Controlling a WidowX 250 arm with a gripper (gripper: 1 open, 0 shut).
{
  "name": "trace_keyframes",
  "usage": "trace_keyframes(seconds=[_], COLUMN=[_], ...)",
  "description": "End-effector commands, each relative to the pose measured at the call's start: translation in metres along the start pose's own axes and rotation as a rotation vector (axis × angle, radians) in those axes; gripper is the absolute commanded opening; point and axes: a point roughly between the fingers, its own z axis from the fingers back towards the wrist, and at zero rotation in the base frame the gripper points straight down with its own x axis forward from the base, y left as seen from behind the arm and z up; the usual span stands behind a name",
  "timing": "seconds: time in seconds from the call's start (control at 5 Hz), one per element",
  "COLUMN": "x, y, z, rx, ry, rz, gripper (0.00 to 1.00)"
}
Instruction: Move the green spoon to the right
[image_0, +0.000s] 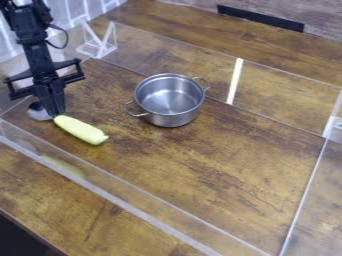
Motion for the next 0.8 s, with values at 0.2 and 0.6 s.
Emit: trace_keyframes(seconds=[0.2, 0.6], x=[-0.050, -0.066], y=[-0.029, -0.054], z=[0.058, 0.070], rx=[-0.046, -0.058], ry=[-0.053, -0.045], rz=[-0.043, 0.061], gripper=[0.00, 0.00])
